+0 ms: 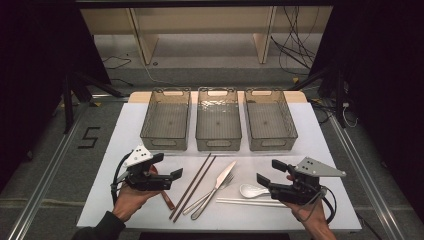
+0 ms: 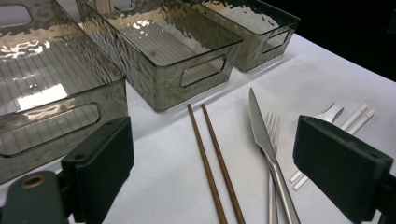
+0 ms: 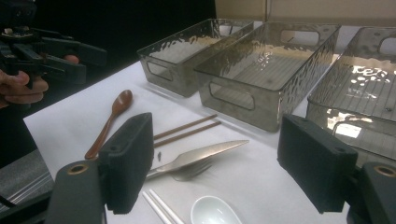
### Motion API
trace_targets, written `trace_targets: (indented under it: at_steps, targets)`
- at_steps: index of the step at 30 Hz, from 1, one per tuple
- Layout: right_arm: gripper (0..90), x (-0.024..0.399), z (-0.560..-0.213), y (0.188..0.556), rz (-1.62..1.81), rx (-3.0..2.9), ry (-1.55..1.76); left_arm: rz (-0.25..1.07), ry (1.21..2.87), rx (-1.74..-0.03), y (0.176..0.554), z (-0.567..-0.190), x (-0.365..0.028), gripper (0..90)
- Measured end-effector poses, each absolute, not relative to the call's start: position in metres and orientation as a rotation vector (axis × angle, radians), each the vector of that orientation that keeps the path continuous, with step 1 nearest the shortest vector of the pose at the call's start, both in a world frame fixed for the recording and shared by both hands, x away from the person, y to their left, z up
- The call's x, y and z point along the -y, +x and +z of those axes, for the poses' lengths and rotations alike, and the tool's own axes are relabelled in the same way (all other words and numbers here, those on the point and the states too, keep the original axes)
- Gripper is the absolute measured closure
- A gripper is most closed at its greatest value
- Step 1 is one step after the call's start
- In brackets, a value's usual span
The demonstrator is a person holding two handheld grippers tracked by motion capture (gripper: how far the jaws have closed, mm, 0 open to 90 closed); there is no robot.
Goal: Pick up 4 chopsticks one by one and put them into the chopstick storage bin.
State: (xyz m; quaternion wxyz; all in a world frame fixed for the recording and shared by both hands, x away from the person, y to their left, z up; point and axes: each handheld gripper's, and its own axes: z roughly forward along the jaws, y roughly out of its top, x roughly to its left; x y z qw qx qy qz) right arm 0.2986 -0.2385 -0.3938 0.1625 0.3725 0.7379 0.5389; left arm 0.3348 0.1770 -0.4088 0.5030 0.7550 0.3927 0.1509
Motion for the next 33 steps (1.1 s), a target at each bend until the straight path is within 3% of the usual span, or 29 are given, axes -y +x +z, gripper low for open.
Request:
trace_targets:
  at_steps: [10, 25, 33]
  targets:
    - [29.0, 0.239, -0.394, 0.3, 1.539, -2.106, 1.081, 0.344, 1.925, -1.033, 0.343, -0.41, -0.173, 10.3]
    - [30.0, 0.24, -0.395, 0.301, 1.534, -2.12, 1.102, 0.289, 2.213, -1.102, 0.356, -0.418, -0.14, 20.5]
    - [30.4, 0.239, -0.395, 0.302, 1.525, -2.135, 1.102, 0.224, 2.384, -1.147, 0.368, -0.435, -0.123, 30.4]
